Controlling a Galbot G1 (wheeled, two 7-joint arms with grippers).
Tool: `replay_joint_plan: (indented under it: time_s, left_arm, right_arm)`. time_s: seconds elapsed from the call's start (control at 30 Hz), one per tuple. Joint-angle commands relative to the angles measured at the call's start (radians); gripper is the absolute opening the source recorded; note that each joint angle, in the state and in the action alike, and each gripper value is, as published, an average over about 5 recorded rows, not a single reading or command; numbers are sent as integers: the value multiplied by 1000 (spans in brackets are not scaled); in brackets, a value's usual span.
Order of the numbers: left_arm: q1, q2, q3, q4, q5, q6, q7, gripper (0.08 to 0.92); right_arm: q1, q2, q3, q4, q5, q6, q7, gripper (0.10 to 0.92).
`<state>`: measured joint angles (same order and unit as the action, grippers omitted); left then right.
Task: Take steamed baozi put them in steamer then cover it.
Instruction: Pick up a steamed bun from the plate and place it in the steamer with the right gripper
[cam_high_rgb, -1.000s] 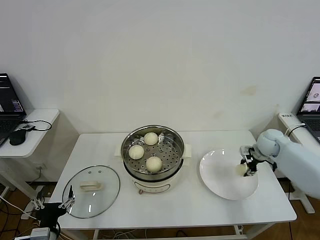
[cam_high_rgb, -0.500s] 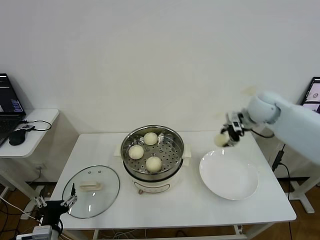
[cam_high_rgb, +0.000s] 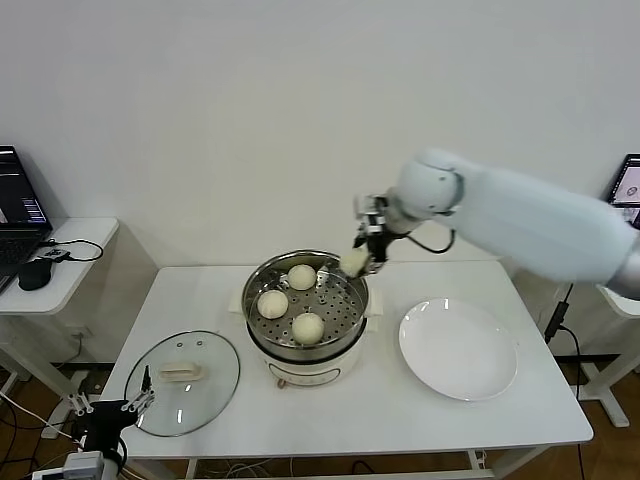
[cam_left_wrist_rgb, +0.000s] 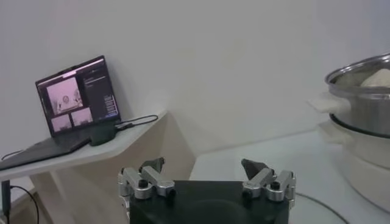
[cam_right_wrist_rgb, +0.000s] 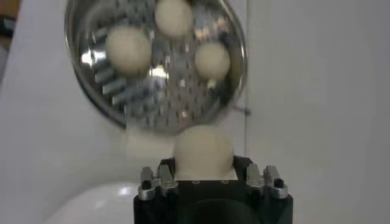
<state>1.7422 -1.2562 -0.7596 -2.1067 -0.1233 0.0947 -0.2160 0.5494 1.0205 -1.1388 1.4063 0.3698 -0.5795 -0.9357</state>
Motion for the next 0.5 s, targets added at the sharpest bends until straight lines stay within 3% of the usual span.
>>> replay_joint_plan:
  time_s: [0.03, 0.27, 0.5]
  left_arm:
    - [0, -2, -4, 1, -5, 1, -1, 823]
    - [-7, -2, -7, 7, -10, 1, -1, 823]
    - [-22, -2, 2, 19, -9, 5, 1, 823]
  right_arm:
    - [-96, 214, -58, -96, 13, -61, 58, 599]
    - [-155, 203, -57, -167, -133, -36, 28, 602]
    - [-181, 200, -32, -215, -184, -13, 26, 602]
